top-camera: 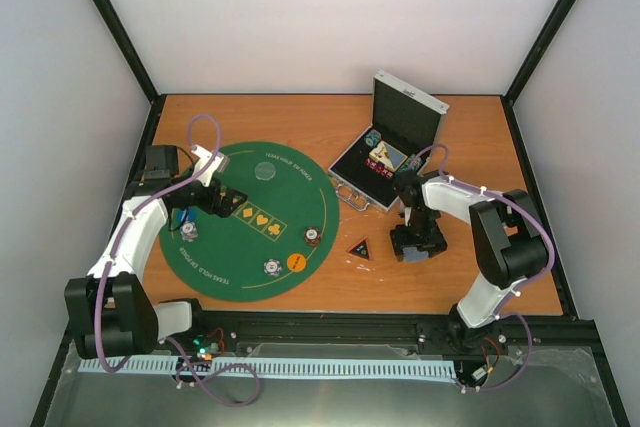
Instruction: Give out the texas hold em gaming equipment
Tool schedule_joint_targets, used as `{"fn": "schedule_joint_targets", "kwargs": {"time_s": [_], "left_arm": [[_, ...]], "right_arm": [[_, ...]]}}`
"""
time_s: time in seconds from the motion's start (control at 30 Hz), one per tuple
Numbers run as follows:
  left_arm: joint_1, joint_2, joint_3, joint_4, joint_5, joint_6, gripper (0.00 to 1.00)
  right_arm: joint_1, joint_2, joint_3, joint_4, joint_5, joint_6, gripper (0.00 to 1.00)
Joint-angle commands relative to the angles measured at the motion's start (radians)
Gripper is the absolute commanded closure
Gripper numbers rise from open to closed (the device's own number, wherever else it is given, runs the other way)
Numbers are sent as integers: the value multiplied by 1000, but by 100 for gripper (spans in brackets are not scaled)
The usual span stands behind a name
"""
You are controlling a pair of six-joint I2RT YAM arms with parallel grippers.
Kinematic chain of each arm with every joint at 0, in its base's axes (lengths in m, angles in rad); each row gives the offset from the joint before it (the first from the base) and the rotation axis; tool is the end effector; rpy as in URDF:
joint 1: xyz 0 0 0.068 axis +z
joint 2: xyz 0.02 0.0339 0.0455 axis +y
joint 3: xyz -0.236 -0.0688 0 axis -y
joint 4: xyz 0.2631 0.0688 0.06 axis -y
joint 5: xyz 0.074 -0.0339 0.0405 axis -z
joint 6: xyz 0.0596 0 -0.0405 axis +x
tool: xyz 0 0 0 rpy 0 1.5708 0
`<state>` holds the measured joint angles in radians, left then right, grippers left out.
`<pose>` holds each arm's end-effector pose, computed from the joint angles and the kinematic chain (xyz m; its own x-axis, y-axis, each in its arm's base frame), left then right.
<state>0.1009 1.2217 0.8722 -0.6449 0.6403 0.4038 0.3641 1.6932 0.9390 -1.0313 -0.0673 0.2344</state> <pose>0.2756 -0.0079 0.1994 -0.6715 0.2487 -0.6980 0.5514 0.7970 -0.2465 0.2352 0.0939 0.0809 -0.9674 -0.1207 0.2225 -0.1205 0.9926 0.0144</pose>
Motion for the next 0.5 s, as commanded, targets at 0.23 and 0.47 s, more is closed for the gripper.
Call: {"fn": "schedule_joint_targets", "kwargs": {"time_s": [0.23, 0.47], "left_arm": [[3, -24, 3, -6, 25, 25, 0], [3, -22, 2, -9, 19, 24, 0]], "right_arm": [[2, -20, -8, 52, -25, 6, 36], [28, -61, 1, 47, -19, 8, 49]]}}
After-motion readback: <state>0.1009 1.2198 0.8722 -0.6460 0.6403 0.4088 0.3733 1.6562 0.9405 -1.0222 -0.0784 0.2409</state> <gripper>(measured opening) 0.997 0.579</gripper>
